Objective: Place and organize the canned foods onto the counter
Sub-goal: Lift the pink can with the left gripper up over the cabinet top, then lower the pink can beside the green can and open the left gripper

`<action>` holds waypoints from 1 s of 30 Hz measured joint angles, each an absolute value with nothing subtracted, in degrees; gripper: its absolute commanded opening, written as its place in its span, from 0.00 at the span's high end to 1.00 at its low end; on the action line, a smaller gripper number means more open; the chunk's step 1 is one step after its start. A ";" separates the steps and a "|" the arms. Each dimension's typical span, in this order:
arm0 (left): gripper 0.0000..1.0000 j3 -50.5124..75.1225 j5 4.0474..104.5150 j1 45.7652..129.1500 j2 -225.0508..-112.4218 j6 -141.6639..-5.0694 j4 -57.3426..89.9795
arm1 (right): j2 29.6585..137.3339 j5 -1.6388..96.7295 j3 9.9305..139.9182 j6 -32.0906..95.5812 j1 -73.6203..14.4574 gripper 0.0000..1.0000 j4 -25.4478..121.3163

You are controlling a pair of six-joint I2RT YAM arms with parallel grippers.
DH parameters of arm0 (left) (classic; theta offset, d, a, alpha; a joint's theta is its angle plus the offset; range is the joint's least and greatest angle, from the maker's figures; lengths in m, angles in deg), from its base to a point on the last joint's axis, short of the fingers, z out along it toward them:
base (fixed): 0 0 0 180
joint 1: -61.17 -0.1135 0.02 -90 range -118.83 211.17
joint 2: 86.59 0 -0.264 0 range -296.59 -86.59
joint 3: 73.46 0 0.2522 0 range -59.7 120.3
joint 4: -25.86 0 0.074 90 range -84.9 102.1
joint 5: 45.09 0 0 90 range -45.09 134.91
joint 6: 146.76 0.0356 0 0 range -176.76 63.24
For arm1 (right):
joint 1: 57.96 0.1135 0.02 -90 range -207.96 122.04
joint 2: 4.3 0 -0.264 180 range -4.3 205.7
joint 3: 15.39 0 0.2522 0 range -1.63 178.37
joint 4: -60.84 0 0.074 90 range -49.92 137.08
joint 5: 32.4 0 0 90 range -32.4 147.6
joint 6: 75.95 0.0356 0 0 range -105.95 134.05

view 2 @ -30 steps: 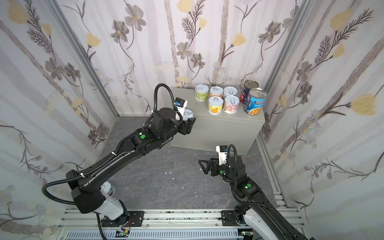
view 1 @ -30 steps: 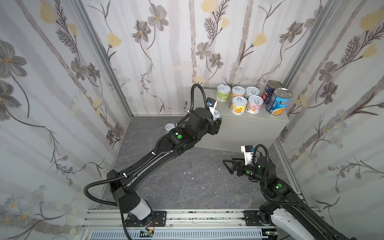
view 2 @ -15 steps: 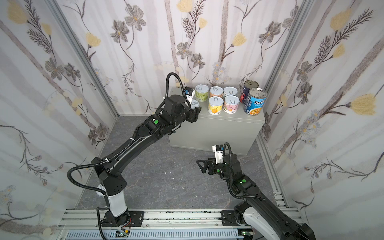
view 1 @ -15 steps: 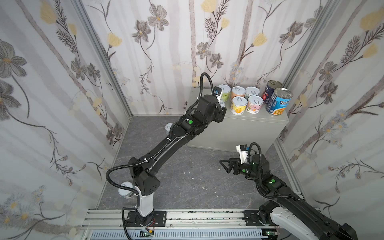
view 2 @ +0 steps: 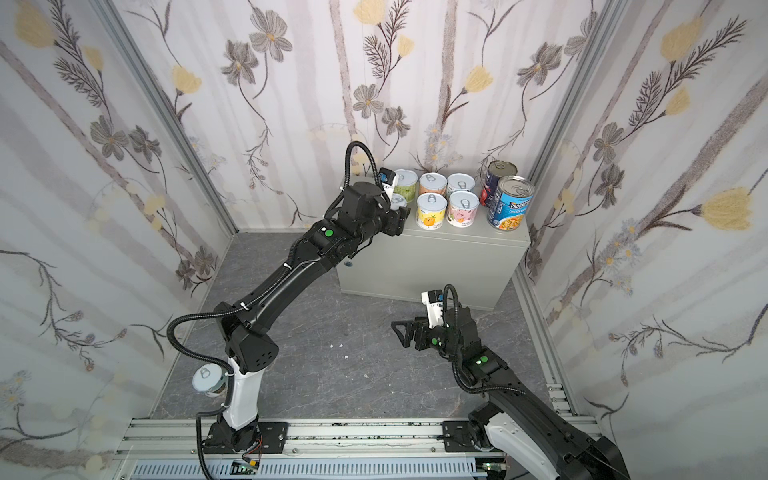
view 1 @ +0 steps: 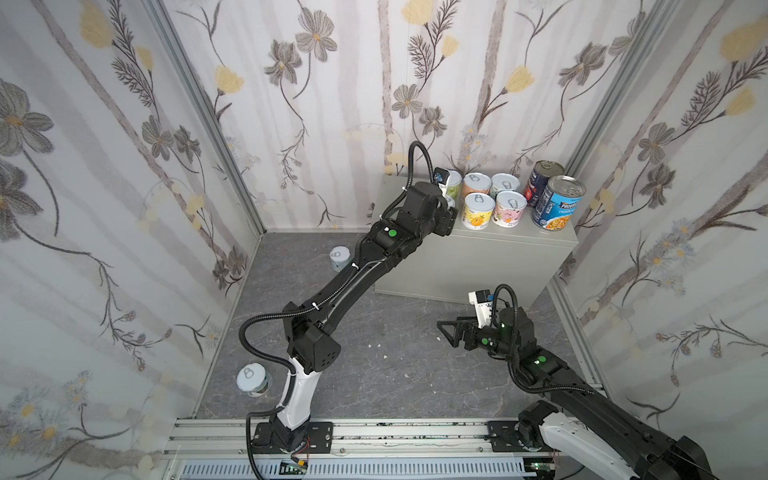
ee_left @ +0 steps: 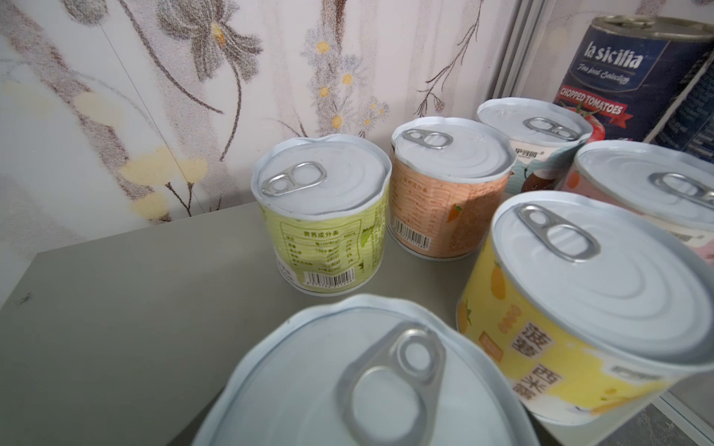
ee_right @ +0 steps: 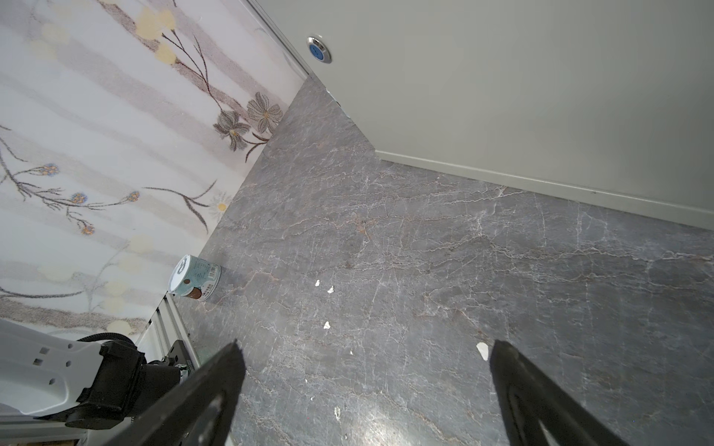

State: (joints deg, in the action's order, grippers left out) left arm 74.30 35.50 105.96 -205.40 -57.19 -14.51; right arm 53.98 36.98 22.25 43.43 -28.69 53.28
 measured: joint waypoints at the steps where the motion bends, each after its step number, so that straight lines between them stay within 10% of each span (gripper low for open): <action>1: 0.31 74.91 35.59 105.96 -205.88 -57.21 -14.49 | 54.24 36.98 22.25 43.30 -28.69 0.00 53.32; 30: 0.19 83.87 37.38 105.48 -213.24 -57.62 -12.94 | 55.33 36.95 23.23 40.70 -28.73 0.00 52.62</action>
